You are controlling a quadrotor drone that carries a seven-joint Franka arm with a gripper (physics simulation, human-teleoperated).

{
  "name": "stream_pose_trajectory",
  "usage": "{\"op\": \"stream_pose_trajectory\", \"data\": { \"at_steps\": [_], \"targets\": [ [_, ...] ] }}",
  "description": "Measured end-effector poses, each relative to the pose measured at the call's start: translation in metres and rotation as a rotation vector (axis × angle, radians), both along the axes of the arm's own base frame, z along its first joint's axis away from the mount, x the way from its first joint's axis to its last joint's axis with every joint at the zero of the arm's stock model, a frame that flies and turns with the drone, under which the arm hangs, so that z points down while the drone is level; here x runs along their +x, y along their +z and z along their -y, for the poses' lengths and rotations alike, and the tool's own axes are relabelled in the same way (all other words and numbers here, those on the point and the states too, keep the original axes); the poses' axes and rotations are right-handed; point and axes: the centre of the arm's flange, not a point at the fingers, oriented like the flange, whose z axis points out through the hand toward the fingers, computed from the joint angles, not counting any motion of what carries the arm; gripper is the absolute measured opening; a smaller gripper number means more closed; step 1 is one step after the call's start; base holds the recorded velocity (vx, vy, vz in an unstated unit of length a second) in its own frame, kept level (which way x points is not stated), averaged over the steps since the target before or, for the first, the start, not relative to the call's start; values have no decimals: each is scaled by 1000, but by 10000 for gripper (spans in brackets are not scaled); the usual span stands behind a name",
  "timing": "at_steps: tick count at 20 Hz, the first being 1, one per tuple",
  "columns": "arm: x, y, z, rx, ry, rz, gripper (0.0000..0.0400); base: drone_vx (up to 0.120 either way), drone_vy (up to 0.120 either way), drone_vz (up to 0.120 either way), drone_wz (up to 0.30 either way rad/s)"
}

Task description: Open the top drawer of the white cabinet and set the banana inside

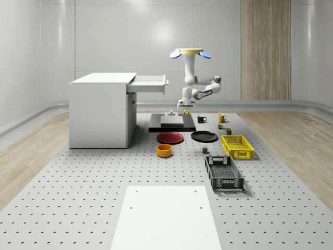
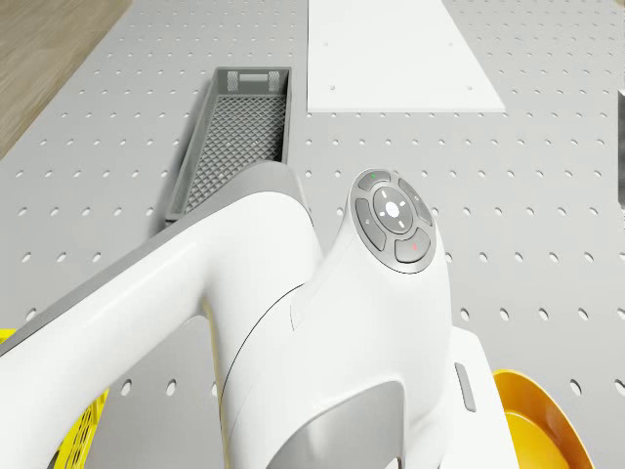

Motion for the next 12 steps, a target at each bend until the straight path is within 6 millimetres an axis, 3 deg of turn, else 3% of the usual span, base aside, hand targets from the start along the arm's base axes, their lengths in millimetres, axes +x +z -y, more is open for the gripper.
{"op": "stream_pose_trajectory", "data": {
  "at_steps": [12],
  "targets": [
    [0,0,0,0,0,0,200,-120,0,120,0]
  ]
}}
